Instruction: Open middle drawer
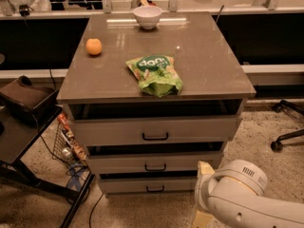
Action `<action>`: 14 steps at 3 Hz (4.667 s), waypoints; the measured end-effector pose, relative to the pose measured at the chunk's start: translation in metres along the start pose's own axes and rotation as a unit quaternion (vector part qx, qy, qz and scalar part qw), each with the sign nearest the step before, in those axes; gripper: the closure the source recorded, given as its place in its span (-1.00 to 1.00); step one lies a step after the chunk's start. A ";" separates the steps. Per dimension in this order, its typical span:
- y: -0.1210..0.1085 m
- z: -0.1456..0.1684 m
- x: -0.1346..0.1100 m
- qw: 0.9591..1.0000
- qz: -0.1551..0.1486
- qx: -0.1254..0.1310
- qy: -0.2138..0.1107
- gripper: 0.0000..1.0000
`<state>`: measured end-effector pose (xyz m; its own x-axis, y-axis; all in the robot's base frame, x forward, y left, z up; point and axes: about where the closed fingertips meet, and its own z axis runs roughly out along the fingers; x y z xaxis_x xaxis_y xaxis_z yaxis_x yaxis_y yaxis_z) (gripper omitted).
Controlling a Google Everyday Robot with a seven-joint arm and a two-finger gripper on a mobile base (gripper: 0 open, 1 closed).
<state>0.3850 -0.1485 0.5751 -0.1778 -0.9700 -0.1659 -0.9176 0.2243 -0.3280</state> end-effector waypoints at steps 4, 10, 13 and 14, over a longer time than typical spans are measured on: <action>-0.021 0.097 -0.064 0.993 -0.085 -0.002 -0.077 -1.00; -0.006 0.257 -0.103 0.976 -0.216 0.029 0.009 -0.66; -0.004 0.258 -0.103 0.976 -0.217 0.027 0.009 0.88; -0.004 0.259 -0.102 0.976 -0.217 0.027 0.009 1.00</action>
Offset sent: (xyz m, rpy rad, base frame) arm 0.0636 0.0883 -0.0842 0.0417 -0.0095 0.2141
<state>0.4985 -0.0257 0.3527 0.2161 -0.9763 0.0150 -0.8884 -0.2030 -0.4118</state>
